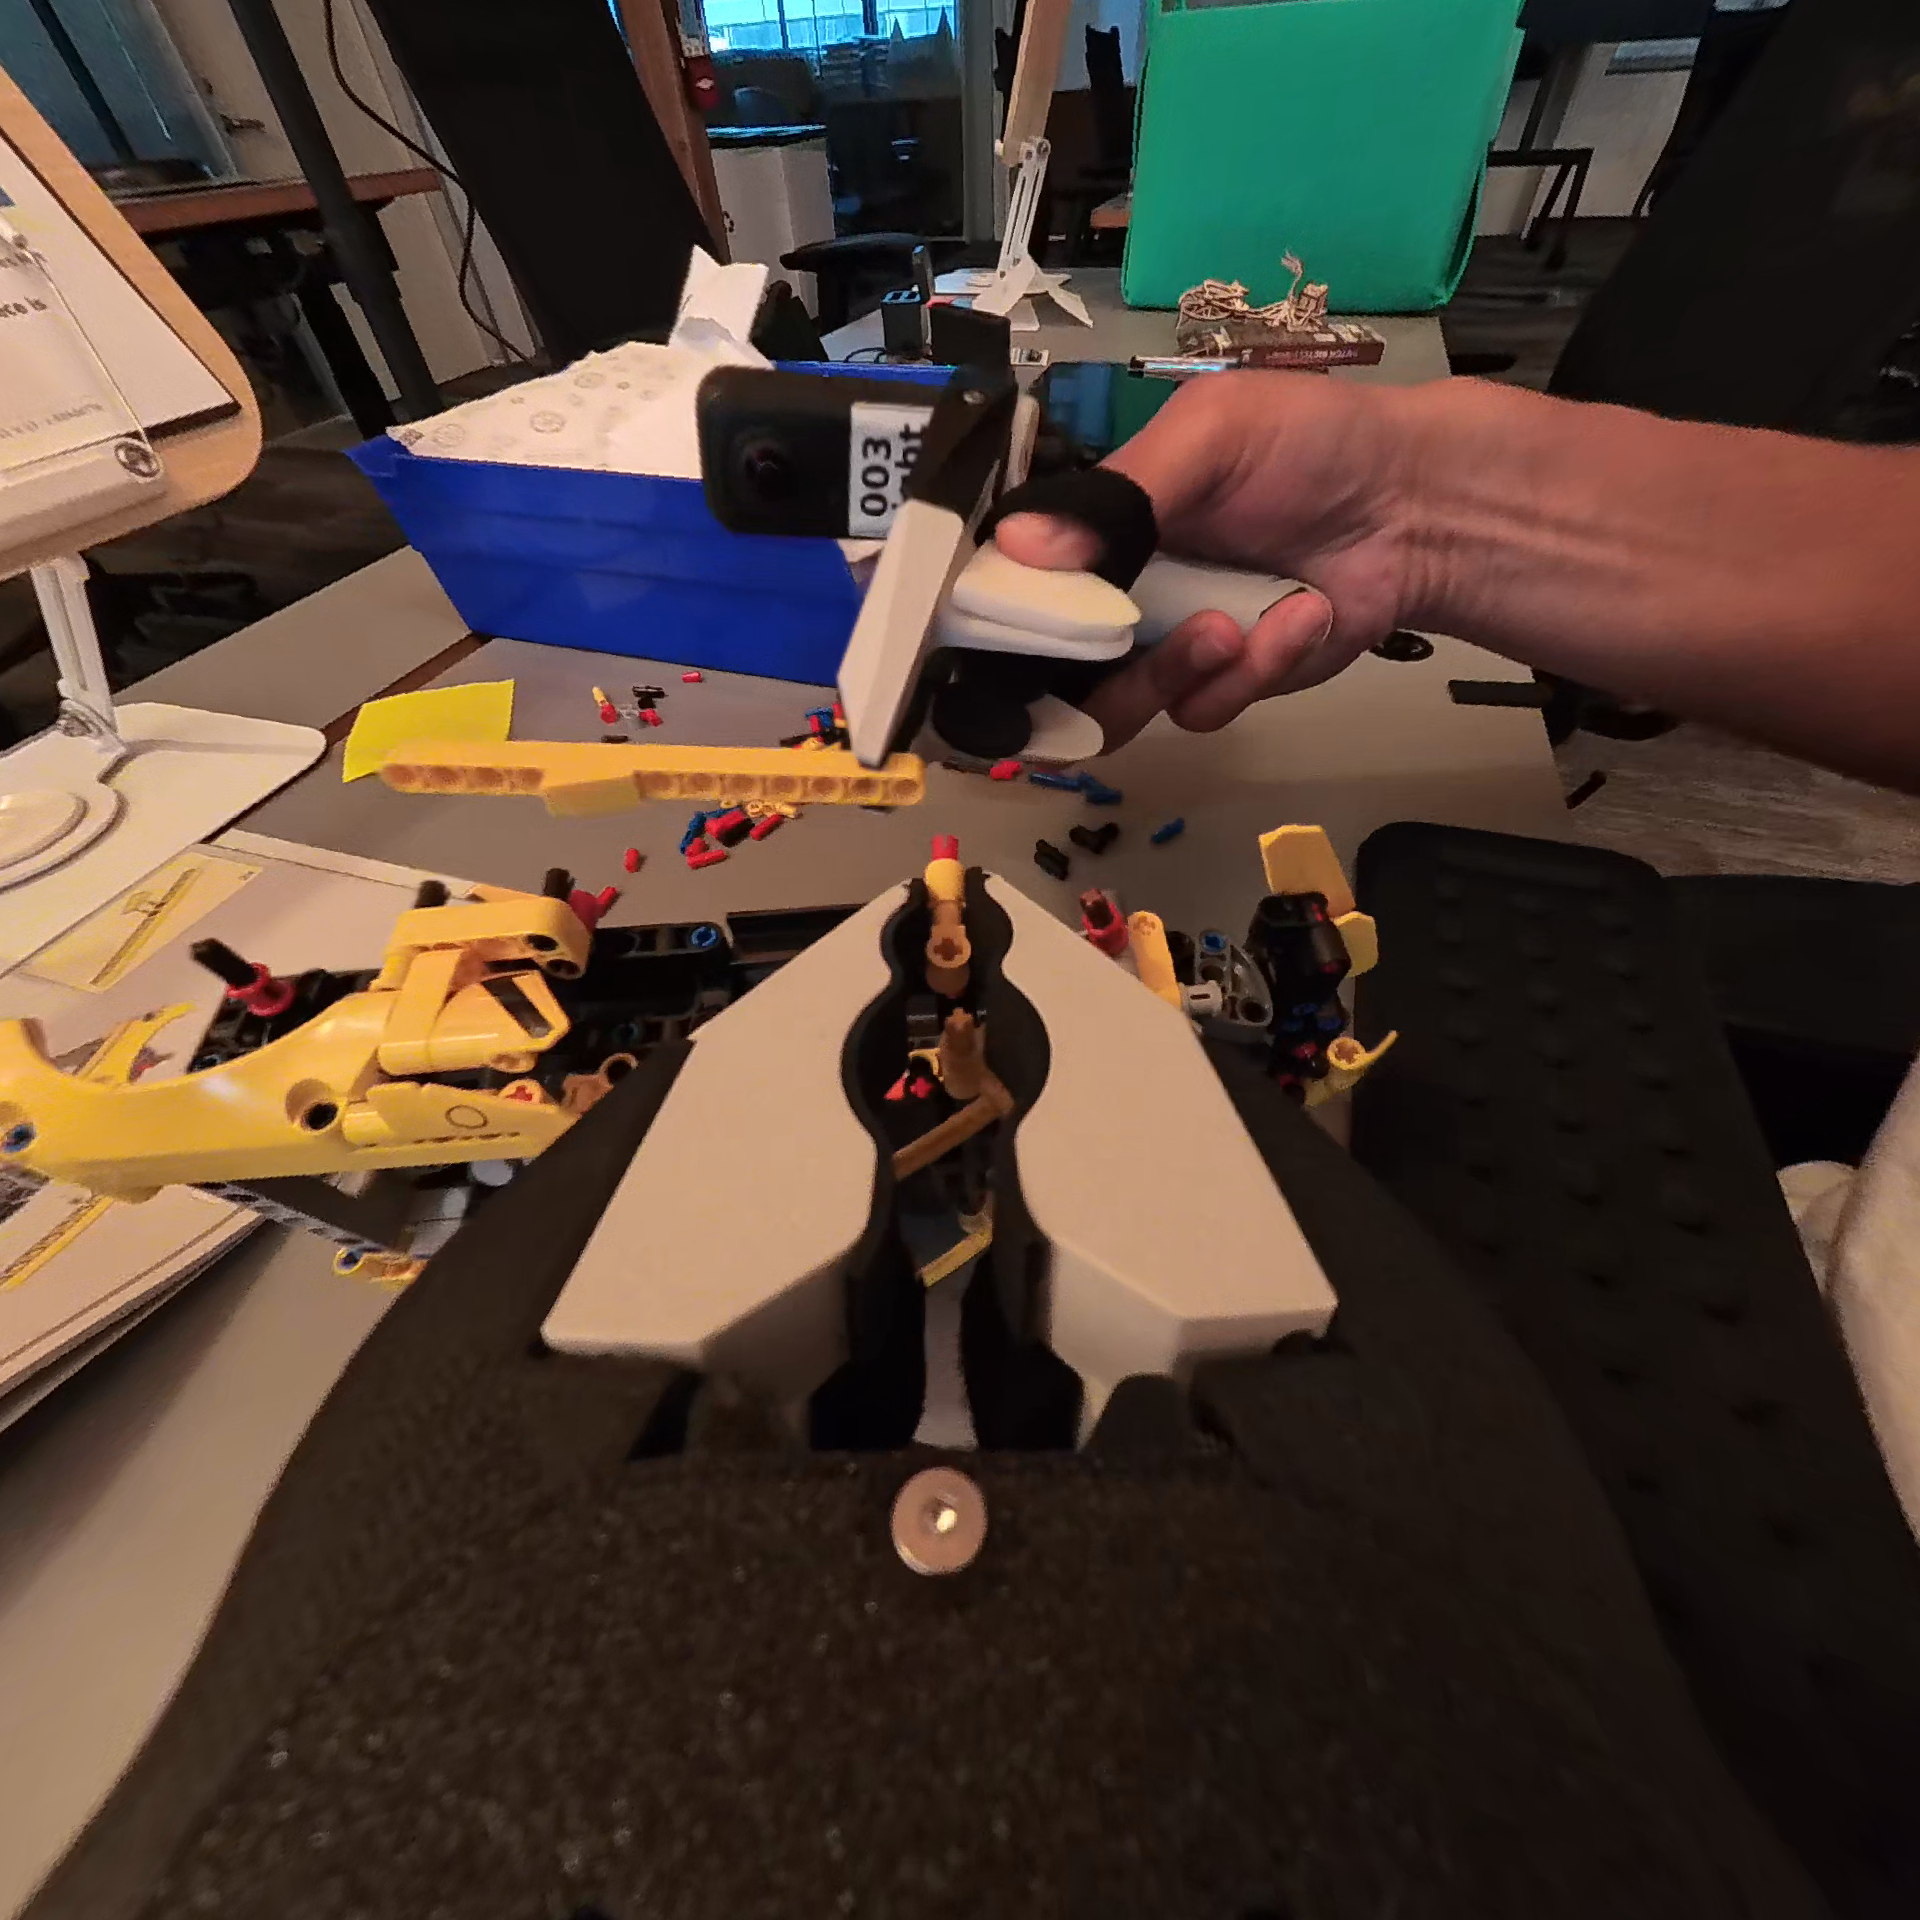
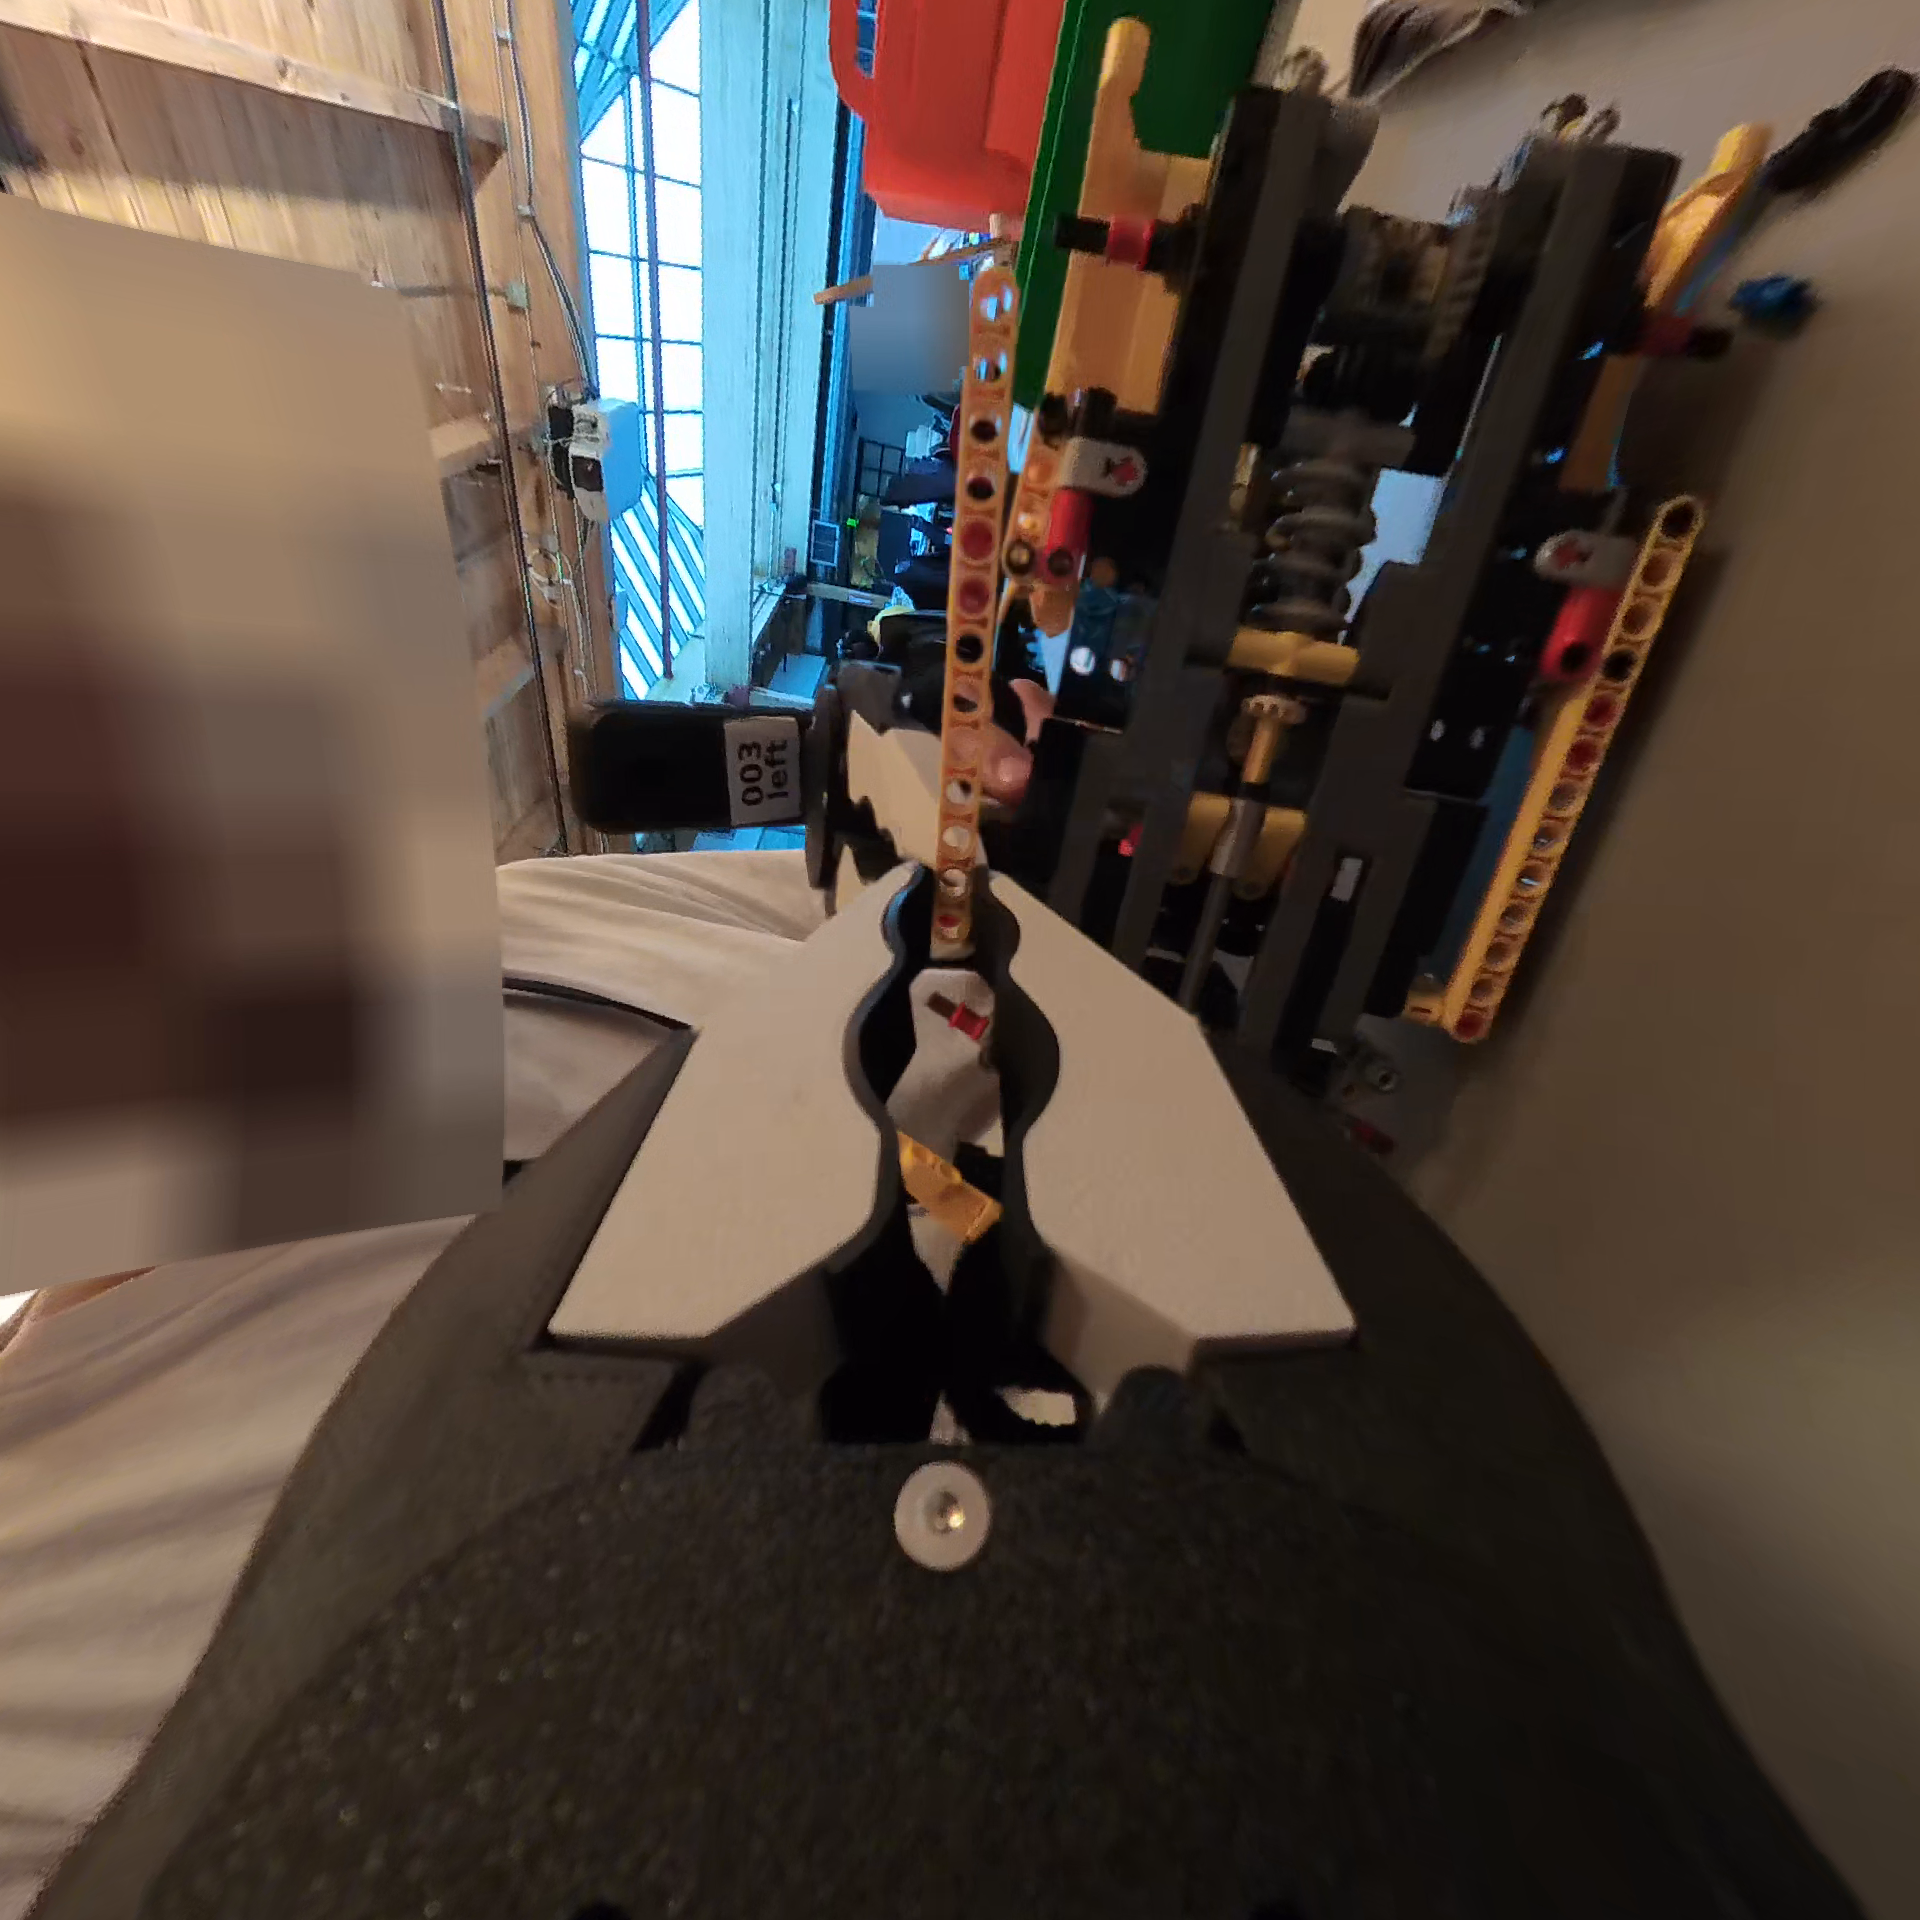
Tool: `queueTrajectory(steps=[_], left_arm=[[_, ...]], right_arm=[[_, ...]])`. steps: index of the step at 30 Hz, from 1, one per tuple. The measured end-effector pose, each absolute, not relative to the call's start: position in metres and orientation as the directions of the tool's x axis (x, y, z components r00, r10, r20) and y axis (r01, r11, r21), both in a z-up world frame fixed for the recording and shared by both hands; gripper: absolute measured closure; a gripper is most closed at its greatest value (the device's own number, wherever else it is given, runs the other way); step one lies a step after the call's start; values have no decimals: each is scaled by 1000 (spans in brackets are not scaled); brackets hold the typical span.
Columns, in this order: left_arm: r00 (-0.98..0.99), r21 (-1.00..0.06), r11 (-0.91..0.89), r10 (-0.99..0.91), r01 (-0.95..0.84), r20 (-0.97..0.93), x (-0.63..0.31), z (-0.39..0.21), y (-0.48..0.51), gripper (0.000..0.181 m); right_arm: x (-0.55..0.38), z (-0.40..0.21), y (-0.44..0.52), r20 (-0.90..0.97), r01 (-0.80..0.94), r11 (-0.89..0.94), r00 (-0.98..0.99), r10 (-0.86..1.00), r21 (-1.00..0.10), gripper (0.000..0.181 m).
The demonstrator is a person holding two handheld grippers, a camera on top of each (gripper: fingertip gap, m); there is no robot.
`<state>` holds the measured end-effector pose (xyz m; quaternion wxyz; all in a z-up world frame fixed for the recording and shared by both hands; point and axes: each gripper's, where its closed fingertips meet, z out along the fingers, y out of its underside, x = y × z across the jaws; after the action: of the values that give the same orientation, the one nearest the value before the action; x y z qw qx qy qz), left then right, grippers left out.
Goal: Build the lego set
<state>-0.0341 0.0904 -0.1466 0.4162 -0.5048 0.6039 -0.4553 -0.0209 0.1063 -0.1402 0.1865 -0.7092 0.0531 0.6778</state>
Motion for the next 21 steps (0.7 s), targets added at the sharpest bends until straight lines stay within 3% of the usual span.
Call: queueTrajectory(steps=[8, 21], left_arm=[[-140, -969, 84, -989, -232, -52, -33, -149, 90, 173], [-132, -959, 150, -984, -242, -121, -30, -151, 92, 172]], right_arm=[[-35, -142, 108, -991, -275, -953, 74, 109, -125, 176], [-17, -140, 107, -997, -363, -930, 50, 51, -65, 175]])
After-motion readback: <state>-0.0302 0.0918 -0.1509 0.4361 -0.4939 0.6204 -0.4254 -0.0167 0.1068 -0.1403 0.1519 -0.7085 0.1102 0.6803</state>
